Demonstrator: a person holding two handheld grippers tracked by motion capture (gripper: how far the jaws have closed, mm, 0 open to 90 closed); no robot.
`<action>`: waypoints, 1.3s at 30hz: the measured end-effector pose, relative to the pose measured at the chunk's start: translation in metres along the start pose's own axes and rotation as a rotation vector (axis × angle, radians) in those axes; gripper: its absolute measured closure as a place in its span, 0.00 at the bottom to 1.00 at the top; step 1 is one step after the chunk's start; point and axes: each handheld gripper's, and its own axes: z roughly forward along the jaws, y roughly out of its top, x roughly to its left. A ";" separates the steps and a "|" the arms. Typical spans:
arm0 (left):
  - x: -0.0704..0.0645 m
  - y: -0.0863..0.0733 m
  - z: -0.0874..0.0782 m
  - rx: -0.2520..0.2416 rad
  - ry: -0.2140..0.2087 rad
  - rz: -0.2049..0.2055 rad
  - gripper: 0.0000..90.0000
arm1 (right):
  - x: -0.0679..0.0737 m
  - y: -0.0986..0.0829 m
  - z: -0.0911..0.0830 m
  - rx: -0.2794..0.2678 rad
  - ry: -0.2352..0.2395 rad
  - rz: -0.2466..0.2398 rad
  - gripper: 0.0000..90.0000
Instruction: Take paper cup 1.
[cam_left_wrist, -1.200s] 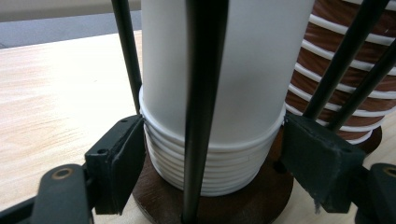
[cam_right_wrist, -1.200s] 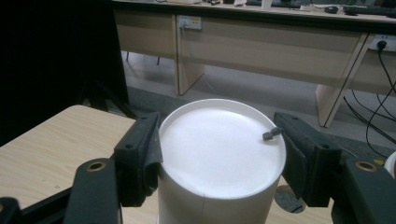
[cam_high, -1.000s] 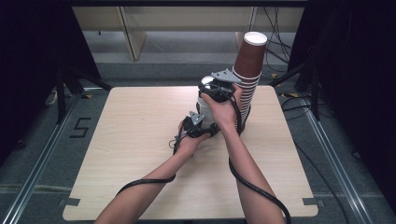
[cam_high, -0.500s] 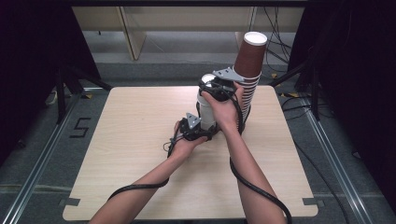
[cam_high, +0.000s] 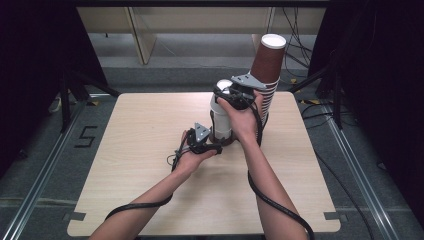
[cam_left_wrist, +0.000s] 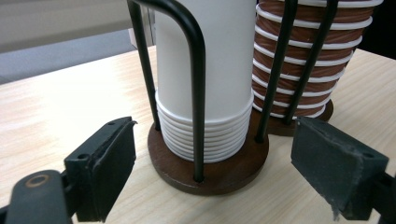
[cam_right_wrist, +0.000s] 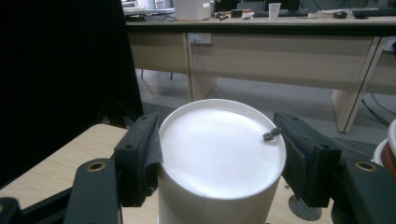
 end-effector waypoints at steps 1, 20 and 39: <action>0.000 0.000 -0.002 0.005 -0.002 0.006 0.15 | -0.001 0.000 -0.001 -0.008 0.007 0.012 0.40; 0.009 0.001 -0.042 -0.030 -0.076 0.113 0.09 | 0.001 -0.021 -0.030 -0.037 0.086 0.156 0.40; 0.005 0.003 -0.069 -0.103 -0.125 0.150 0.00 | -0.006 -0.040 -0.052 -0.014 0.157 0.301 0.40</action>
